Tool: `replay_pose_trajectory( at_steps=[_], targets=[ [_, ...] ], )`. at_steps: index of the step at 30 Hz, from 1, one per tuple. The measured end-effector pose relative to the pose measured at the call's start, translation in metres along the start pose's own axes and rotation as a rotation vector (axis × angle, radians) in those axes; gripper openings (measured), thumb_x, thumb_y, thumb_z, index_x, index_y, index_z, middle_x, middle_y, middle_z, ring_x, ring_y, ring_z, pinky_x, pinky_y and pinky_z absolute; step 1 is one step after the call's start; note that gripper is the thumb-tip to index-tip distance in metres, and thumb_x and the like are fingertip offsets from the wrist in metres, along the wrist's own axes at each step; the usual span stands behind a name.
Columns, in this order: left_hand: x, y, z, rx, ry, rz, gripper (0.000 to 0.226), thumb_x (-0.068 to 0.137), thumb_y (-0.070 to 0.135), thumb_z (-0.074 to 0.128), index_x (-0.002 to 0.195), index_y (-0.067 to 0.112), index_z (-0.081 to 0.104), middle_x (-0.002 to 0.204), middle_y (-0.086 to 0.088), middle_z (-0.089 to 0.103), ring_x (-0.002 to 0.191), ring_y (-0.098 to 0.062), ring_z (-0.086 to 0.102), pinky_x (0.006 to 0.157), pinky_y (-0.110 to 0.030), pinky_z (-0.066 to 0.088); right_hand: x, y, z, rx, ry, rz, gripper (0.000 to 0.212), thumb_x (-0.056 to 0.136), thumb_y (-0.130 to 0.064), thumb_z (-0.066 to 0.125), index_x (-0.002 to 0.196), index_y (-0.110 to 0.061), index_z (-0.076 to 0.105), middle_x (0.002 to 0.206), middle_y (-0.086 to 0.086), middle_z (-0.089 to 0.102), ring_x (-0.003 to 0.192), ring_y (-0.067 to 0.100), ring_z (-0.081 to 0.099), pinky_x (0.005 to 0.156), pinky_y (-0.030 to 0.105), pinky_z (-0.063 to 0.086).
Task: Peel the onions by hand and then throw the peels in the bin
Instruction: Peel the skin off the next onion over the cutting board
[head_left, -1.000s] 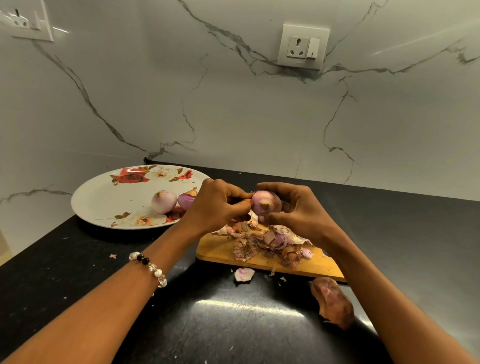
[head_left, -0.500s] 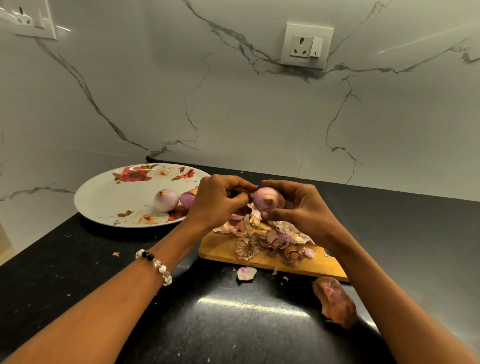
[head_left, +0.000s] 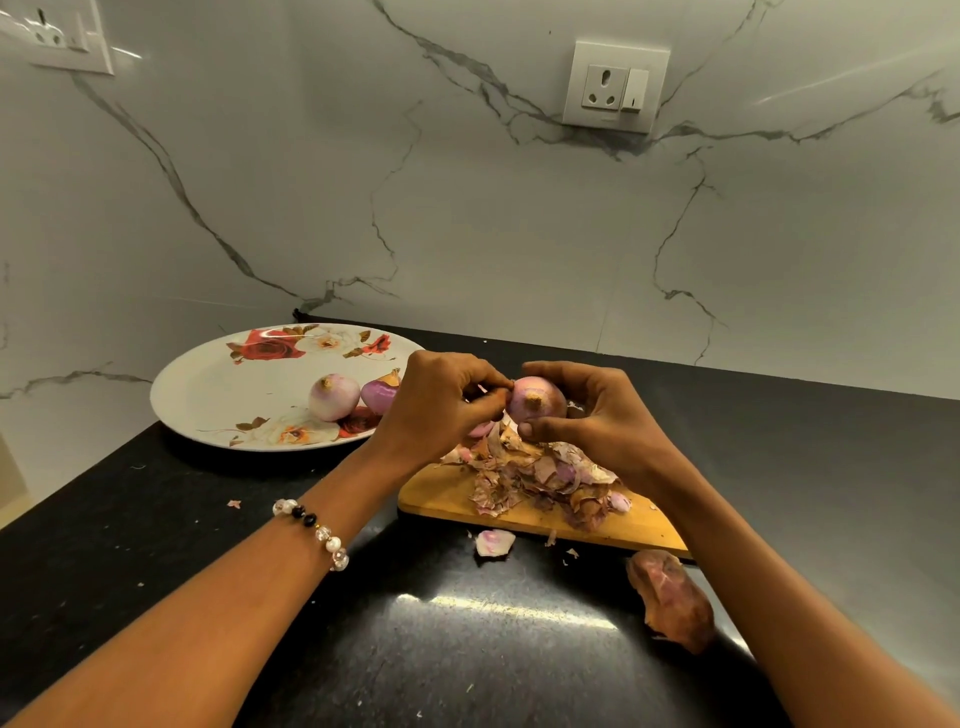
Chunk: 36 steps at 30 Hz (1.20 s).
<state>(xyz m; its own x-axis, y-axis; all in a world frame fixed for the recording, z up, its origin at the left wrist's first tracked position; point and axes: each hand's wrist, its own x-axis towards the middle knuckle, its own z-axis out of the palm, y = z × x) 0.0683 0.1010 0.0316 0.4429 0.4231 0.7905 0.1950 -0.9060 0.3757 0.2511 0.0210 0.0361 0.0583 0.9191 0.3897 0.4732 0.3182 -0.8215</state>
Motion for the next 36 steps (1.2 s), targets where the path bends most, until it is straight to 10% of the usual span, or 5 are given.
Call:
replay_pose_trajectory(
  at_steps=[17, 24, 36],
  targets=[
    [0.0015, -0.0037, 0.0061, 0.252, -0.059, 0.067, 0.012, 0.084, 0.012, 0.068, 0.089, 0.003, 0.061, 0.088, -0.011, 0.060, 0.069, -0.018, 0.056, 0.057, -0.023, 0.049, -0.0010, -0.0040, 0.0067, 0.040, 0.013, -0.007, 0.058, 0.067, -0.004, 0.086, 0.120, -0.013, 0.065, 0.113, 0.001, 0.069, 0.102, 0.012, 0.067, 0.082, 0.022, 0.055],
    [0.0041, -0.0029, 0.0051, -0.013, 0.066, -0.089, 0.017, 0.088, 0.011, 0.066, 0.103, 0.005, 0.069, 0.092, -0.002, 0.070, 0.070, -0.005, 0.062, 0.062, -0.005, 0.046, -0.0019, -0.0054, 0.0013, 0.075, 0.038, -0.013, 0.057, 0.069, -0.005, 0.084, 0.122, -0.012, 0.065, 0.113, 0.003, 0.069, 0.102, 0.017, 0.067, 0.084, 0.028, 0.057],
    [0.0030, -0.0015, 0.0007, -0.108, -0.040, -0.117, 0.023, 0.083, 0.013, 0.072, 0.104, 0.006, 0.072, 0.091, -0.006, 0.074, 0.075, -0.006, 0.067, 0.068, -0.015, 0.055, 0.0000, -0.0020, 0.0017, -0.098, -0.020, -0.040, 0.064, 0.069, -0.001, 0.084, 0.126, -0.019, 0.061, 0.121, 0.000, 0.065, 0.109, 0.015, 0.063, 0.092, 0.034, 0.056]
  ],
)
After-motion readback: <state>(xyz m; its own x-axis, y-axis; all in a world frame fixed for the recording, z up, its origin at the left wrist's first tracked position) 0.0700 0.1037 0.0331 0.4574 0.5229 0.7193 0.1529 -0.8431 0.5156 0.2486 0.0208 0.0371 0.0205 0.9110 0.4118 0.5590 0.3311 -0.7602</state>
